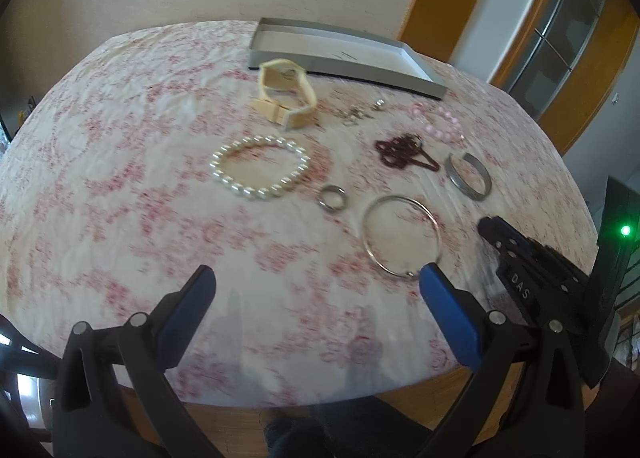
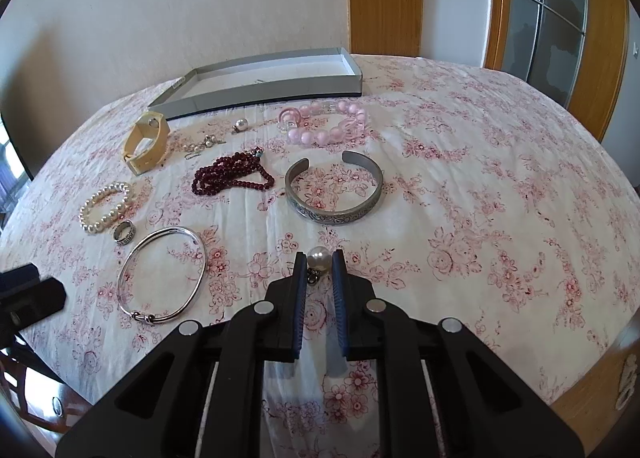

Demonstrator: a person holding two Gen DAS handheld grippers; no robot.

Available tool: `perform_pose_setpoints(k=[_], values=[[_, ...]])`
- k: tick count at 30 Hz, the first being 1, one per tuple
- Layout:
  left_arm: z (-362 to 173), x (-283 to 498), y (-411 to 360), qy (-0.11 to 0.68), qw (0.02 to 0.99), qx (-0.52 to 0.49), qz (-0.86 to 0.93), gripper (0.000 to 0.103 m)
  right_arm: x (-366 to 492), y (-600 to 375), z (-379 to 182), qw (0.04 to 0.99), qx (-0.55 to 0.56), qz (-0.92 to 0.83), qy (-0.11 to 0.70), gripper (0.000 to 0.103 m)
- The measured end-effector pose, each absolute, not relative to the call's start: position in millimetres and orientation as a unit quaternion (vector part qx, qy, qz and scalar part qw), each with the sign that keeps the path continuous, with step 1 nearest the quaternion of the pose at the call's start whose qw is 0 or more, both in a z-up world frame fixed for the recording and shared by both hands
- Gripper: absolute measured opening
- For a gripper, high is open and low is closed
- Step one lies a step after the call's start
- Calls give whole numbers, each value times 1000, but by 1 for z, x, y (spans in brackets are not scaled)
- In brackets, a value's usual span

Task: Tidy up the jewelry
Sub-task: 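Move the right tool to the pearl earring and close on it, then close the left tool on the thin silver bangle while the right tool holds the pearl earring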

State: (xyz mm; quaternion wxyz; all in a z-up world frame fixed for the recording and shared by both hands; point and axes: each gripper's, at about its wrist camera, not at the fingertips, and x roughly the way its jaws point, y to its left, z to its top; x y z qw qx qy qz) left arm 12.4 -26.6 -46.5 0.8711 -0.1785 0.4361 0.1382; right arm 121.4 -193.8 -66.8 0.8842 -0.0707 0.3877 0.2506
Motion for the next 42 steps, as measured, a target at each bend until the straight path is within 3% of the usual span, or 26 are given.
perform_pose_setpoints(k=[10, 17, 31, 38, 42], values=[[-54, 41, -57, 422, 877, -160, 167, 101, 139, -210, -67, 873, -62, 293, 385, 13], [-69, 63, -78, 431, 872, -138, 188, 92, 145, -222, -67, 871, -57, 309, 377, 13], [-75, 96, -105, 433, 874, -94, 200, 90, 147, -235, -68, 871, -46, 303, 383, 13], [-74, 100, -104, 421, 881, -90, 196, 72, 151, -238, -68, 874, -37, 294, 386, 13], [-73, 98, -103, 418, 883, -90, 193, 72, 151, -239, -68, 874, -38, 291, 387, 13]])
